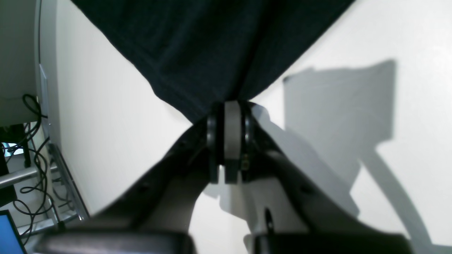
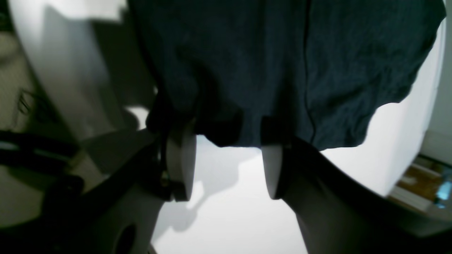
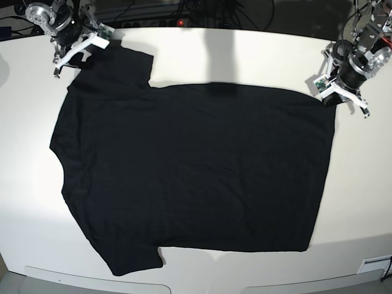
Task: Fold the T-shirt properly
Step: 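Lower the right gripper onto the other shoulder corner and pinch it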
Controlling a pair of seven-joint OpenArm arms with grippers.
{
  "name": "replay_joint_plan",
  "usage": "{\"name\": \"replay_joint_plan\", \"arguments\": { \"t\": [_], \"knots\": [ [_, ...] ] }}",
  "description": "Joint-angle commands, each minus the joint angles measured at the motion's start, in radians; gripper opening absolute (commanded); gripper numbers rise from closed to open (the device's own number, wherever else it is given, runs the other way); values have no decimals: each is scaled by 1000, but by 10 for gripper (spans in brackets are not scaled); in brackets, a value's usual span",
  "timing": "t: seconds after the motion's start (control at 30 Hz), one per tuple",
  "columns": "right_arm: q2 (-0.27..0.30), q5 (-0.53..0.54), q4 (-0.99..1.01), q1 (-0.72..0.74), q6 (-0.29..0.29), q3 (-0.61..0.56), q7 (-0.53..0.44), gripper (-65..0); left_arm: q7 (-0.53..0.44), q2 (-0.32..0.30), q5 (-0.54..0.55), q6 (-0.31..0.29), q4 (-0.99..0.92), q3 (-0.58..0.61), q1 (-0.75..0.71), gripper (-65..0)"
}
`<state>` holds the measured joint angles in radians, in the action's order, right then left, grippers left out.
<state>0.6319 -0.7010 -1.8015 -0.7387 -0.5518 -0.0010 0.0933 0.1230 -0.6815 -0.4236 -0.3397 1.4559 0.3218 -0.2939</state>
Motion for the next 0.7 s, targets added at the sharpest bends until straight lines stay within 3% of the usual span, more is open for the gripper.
{"name": "replay_joint_plan", "arguments": {
  "t": [0.0, 0.13, 0.2, 0.3, 0.37, 0.43, 0.57, 0.67],
  "knots": [
    [12, 10, 4, 5, -11, -3, -8, -351, 60, -3, 10, -94, -15, 14, -22, -650],
    [8, 24, 66, 48, -18, -43, -6, -351, 64, -3, 42, -94, -15, 14, -22, -650],
    [8, 24, 91, 66, -18, -71, -3, -384, 64, -3, 48, -94, -15, 14, -23, -650],
    [8, 24, 98, 80, -17, -104, 12, -470, 65, -3, 59, -94, -15, 14, -23, -650],
    [8, 25, 96, 85, -12, -106, 11, -561, 64, -3, 59, -94, -15, 14, -22, -650],
    [8, 37, 96, 88, 27, -100, 11, -650, 64, -4, 60, -94, -14, 14, -22, -650],
    [8, 154, 95, 94, 116, -67, 5, -650, 68, -22, 129, -93, 8, 12, -22, -650],
    [8, 261, 95, 126, 119, -32, 1, -650, 71, -75, 265, -56, 69, 11, -21, -650]
  ]
}}
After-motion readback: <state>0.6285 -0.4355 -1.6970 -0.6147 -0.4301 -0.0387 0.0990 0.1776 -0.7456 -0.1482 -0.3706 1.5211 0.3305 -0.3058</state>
